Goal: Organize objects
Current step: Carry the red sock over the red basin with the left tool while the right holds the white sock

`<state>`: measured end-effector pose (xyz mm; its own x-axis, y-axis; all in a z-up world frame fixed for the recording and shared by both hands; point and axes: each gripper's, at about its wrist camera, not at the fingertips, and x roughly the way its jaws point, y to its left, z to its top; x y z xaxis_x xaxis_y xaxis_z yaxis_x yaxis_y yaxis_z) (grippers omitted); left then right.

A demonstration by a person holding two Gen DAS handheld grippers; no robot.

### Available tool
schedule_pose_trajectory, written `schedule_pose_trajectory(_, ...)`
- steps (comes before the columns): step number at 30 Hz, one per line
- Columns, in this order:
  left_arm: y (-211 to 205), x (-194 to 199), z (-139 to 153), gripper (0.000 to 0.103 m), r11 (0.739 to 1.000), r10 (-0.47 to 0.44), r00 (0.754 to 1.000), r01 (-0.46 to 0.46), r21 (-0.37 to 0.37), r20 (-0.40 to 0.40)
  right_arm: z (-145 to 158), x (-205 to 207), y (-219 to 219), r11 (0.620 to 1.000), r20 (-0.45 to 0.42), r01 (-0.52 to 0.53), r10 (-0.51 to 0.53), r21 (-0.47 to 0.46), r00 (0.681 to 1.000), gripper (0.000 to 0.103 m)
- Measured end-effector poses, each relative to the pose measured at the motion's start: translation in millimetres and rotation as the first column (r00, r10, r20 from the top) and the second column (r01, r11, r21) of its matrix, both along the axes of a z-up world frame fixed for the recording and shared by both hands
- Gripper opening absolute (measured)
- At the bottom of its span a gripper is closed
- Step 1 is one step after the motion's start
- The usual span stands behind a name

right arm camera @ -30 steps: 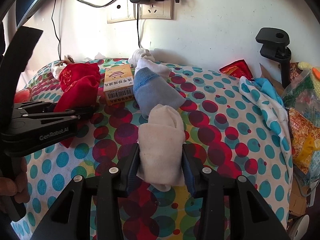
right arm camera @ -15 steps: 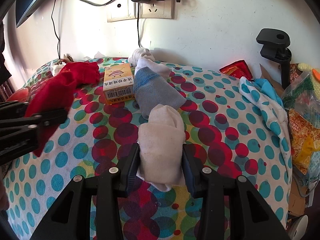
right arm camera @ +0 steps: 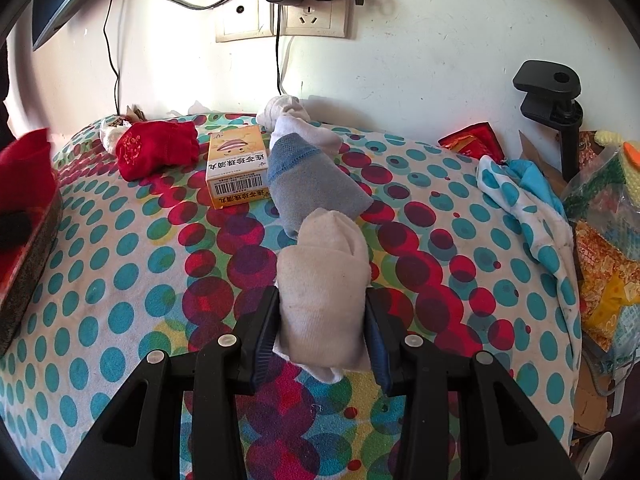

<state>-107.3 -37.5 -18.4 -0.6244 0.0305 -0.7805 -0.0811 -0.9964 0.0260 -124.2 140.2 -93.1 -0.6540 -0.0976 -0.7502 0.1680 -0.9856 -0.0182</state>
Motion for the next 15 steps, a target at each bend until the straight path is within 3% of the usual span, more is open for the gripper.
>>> schedule_pose_trajectory(15, -122.7, 31.2, 28.1, 0.038, 0.979, 0.199, 0.980, -0.199, -0.054, -0.008, 1.4, -2.8, -5.5, 1.000, -0.001, 0.003, -0.003, 0.025, 1.000, 0.039)
